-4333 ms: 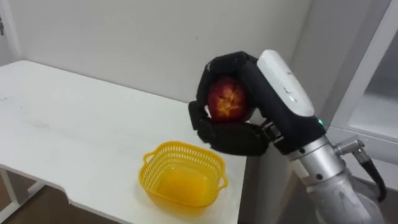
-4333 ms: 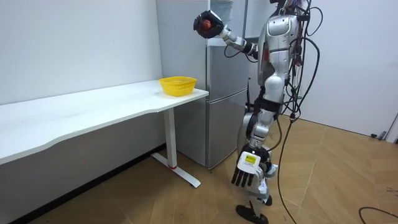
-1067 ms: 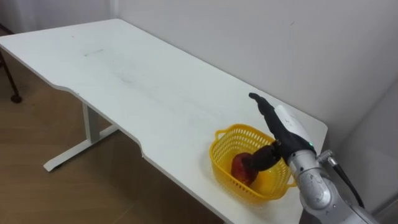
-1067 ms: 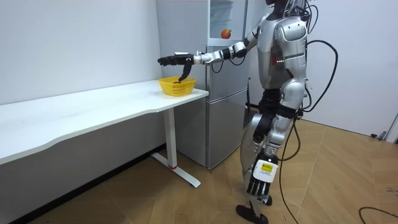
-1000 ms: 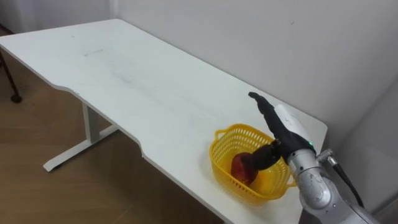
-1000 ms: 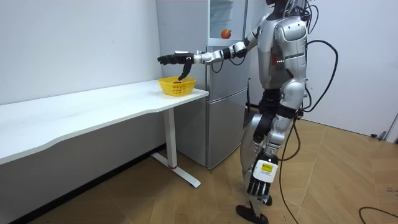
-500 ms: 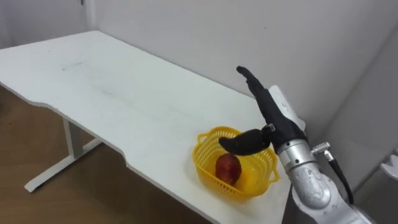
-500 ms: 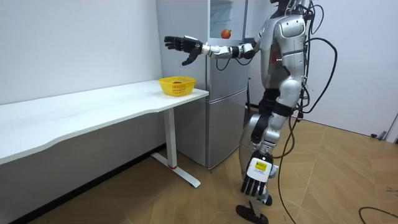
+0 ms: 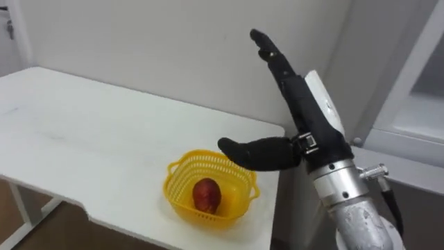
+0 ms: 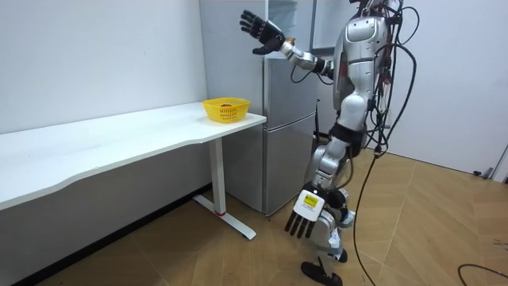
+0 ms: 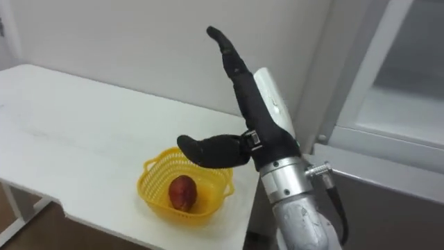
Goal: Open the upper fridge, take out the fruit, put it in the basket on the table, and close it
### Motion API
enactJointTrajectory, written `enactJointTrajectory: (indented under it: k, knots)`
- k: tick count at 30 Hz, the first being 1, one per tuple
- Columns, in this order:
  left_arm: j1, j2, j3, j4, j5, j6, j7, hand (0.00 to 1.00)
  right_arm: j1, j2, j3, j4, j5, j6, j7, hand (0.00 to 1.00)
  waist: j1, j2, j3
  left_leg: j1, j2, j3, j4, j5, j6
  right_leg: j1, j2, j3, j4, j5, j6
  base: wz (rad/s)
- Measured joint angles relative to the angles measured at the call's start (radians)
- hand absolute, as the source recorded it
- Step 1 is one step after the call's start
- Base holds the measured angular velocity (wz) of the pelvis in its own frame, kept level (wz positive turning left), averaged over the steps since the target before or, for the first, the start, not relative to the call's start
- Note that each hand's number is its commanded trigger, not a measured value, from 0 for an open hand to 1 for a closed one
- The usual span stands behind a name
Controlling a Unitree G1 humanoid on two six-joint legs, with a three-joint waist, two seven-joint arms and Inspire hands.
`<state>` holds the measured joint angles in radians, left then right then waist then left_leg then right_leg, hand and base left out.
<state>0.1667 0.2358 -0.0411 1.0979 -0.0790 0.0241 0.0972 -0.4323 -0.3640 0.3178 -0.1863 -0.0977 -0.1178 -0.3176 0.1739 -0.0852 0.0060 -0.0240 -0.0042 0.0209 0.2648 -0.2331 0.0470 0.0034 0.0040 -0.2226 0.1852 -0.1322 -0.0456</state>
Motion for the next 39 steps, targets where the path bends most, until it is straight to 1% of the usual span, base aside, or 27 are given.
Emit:
enactJointTrajectory:
  k: [1,2,3,4,5,6,7,9,10,11,12,13,15,17,19,22,25,27,32,39]
  knots:
    - [0.004,-0.004,0.004,0.0,-0.007,-0.008,0.0,0.0,0.028,0.0,-0.028,-0.033,-0.001,-0.003,0.0,0.0,-0.008,0.007,-0.0042,0.007,-0.001,0.003,-0.01,0.001,0.002,0.001,0.0,0.003,0.0,0.0,0.001,-0.15]
    - [0.003,-0.01,0.007,0.002,-0.017,-0.013,0.001,0.0,0.045,0.0,-0.05,-0.057,0.005,-0.005,-0.001,0.0,-0.023,0.012,-0.0071,0.022,0.0,0.016,-0.022,0.002,0.004,0.001,0.0,0.016,0.0,0.0,0.001,-0.23]
    - [0.005,-0.012,0.007,0.004,-0.03,-0.018,0.001,0.0,0.057,0.001,-0.058,-0.071,0.009,-0.006,-0.002,0.0,-0.026,0.016,-0.0079,0.028,0.0,0.022,-0.029,0.003,0.004,0.002,0.001,0.022,-0.001,0.001,0.001,-0.3]
    - [0.012,-0.018,0.008,0.006,-0.047,-0.025,0.004,0.0,0.088,0.002,-0.073,-0.099,0.011,-0.013,-0.007,0.0,-0.038,0.025,-0.0058,0.038,0.0,0.028,-0.037,0.004,0.004,0.009,0.002,0.03,-0.001,0.001,0.001,-0.19]
    - [0.017,-0.024,0.008,0.006,-0.051,-0.031,0.008,0.0,0.134,0.007,-0.088,-0.13,0.008,-0.021,-0.008,0.0,-0.054,0.029,-0.0054,0.053,0.0,0.03,-0.049,0.005,0.005,0.017,0.003,0.034,-0.001,0.001,0.002,-0.14]
    - [0.021,-0.026,0.008,0.006,-0.051,-0.034,0.009,0.0,0.158,0.01,-0.095,-0.144,0.005,-0.024,-0.007,0.0,-0.059,0.033,-0.0062,0.058,0.0,0.032,-0.055,0.005,0.005,0.018,0.004,0.036,0.0,0.0,0.002,-0.14]
    - [0.021,-0.03,0.009,0.013,-0.049,-0.044,0.009,0.0,0.195,0.015,-0.112,-0.17,0.003,-0.026,-0.005,0.0,-0.068,0.032,-0.0077,0.07,0.001,0.041,-0.068,0.008,0.005,0.02,0.005,0.047,0.001,0.0,0.002,-0.17]
    - [0.025,-0.033,0.016,0.027,-0.048,-0.062,0.008,0.0,0.231,0.024,-0.145,-0.202,-0.002,-0.028,0.003,0.0,-0.077,0.035,-0.0055,0.073,0.003,0.058,-0.072,0.008,0.005,0.018,0.008,0.056,0.0,0.0,0.002,-0.24]
    - [0.026,-0.033,0.021,0.034,-0.048,-0.076,0.009,0.0,0.248,0.029,-0.166,-0.219,-0.007,-0.034,0.002,0.0,-0.088,0.036,-0.0052,0.079,0.004,0.063,-0.079,0.008,0.005,0.018,0.01,0.059,0.0,0.0,0.002,-0.2]
    - [0.026,-0.033,0.022,0.036,-0.048,-0.081,0.009,0.0,0.256,0.031,-0.176,-0.227,-0.01,-0.037,0.002,0.0,-0.091,0.036,-0.0052,0.082,0.005,0.066,-0.081,0.008,0.005,0.018,0.011,0.061,0.0,0.0,0.002,-0.21]
    - [0.029,-0.035,0.027,0.041,-0.049,-0.092,0.009,0.0,0.264,0.036,-0.193,-0.233,-0.011,-0.05,0.001,0.0,-0.092,0.037,-0.0042,0.089,0.008,0.078,-0.087,0.008,0.004,0.02,0.015,0.07,0.0,0.0,0.002,-0.24]
    - [0.036,-0.038,0.031,0.042,-0.049,-0.104,0.009,0.0,0.273,0.04,-0.21,-0.239,-0.012,-0.064,0.0,0.0,-0.095,0.037,-0.0049,0.094,0.009,0.086,-0.093,0.008,0.004,0.02,0.017,0.079,-0.002,0.0,0.002,-0.25]
    - [0.048,-0.048,0.036,0.043,-0.049,-0.113,0.01,0.0,0.297,0.041,-0.235,-0.259,-0.016,-0.07,-0.008,0.0,-0.098,0.037,-0.0043,0.104,0.009,0.09,-0.099,0.009,0.002,0.023,0.019,0.083,-0.002,0.0,0.002,-0.11]
    - [0.062,-0.054,0.036,0.058,-0.049,-0.119,0.011,0.0,0.314,0.047,-0.255,-0.265,-0.015,-0.08,-0.01,0.0,-0.115,0.036,-0.0053,0.11,0.01,0.092,-0.098,0.009,0.002,0.026,0.02,0.084,-0.002,0.0,0.002,0.0]
    - [0.071,-0.054,0.036,0.08,-0.049,-0.119,0.011,0.0,0.332,0.047,-0.265,-0.266,-0.014,-0.083,-0.01,0.0,-0.117,0.034,-0.0053,0.12,0.012,0.093,-0.099,0.009,0.002,0.035,0.021,0.085,-0.002,0.0,0.002,-0.03]
    - [0.085,-0.054,0.035,0.102,-0.047,-0.119,0.011,0.0,0.341,0.051,-0.27,-0.266,-0.017,-0.093,-0.009,0.0,-0.138,0.03,-0.0052,0.123,0.013,0.1,-0.1,0.009,0.001,0.036,0.021,0.086,-0.002,0.0,0.002,-0.03]
    - [0.098,-0.054,0.033,0.111,-0.047,-0.119,0.011,0.0,0.341,0.061,-0.285,-0.266,-0.016,-0.107,-0.009,0.0,-0.146,0.029,-0.0048,0.123,0.013,0.105,-0.1,0.009,0.001,0.037,0.021,0.089,-0.002,0.0,0.002,-0.04]
    - [0.099,-0.056,0.028,0.113,-0.047,-0.119,0.011,0.0,0.341,0.064,-0.299,-0.265,-0.017,-0.11,-0.009,0.0,-0.147,0.029,-0.0033,0.123,0.013,0.109,-0.099,0.008,0.001,0.036,0.022,0.094,-0.002,0.0,0.002,-0.07]
    - [0.101,-0.061,0.029,0.112,-0.038,-0.118,0.027,0.0,0.341,0.065,-0.311,-0.265,-0.025,-0.111,-0.016,0.0,-0.149,0.028,-0.0036,0.123,0.013,0.115,-0.096,0.006,-0.002,0.036,0.024,0.111,-0.002,0.0,0.002,-0.07]
    - [0.1,-0.061,0.03,0.108,-0.037,-0.106,0.027,0.0,0.344,0.066,-0.317,-0.265,-0.055,-0.11,-0.046,0.0,-0.15,0.028,-0.0037,0.122,0.013,0.115,-0.095,0.006,-0.002,0.036,0.024,0.107,-0.003,0.001,0.001,0.0]
